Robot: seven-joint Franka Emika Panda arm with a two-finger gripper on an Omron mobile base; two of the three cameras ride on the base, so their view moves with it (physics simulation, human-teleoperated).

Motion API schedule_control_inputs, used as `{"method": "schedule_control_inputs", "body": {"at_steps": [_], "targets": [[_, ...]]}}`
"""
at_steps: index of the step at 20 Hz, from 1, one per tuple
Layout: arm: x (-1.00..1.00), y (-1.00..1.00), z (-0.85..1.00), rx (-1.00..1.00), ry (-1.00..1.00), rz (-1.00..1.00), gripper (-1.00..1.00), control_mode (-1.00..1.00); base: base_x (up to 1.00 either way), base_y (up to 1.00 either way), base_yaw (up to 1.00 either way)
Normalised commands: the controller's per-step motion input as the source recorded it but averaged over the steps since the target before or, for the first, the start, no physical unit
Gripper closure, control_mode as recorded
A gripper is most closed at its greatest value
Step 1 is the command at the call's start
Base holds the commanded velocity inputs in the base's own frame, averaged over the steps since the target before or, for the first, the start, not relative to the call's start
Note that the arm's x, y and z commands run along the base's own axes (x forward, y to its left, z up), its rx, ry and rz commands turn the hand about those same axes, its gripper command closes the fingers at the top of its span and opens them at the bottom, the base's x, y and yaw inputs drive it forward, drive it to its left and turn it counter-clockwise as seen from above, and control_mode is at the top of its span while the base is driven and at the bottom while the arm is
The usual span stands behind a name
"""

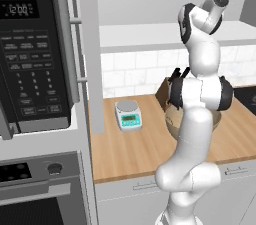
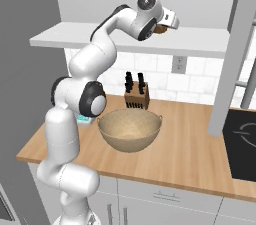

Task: Open the cabinet, pick up the bread from the cabinet and place it in the basket. Then move the basket to the dining counter.

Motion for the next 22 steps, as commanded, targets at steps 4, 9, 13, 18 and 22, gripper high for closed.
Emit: {"method": "schedule_control_inputs", "body": {"at_steps": [4, 9, 13, 18, 22], "targets": [[0.19, -0.01, -0.08, 0.00, 0.00, 0.00, 1.00, -1.00, 0.00, 0.00, 0.00], [-0.48, -0.16, -0.01, 0.02, 0.00, 0.00, 1.00, -1.00, 0.00, 0.00, 0.00], [-0.98, -0.21, 0.00, 0.04, 0.00, 0.00, 1.00, -1.00, 0.00, 0.00, 0.00], [-1.00, -0.11, -0.04, 0.01, 0.00, 0.00, 1.00, -1.00, 0.00, 0.00, 0.00], [-1.00, 0.13, -0.12, 0.00, 0.02, 0.00, 1.00, -1.00, 0.00, 0.00, 0.00]]}}
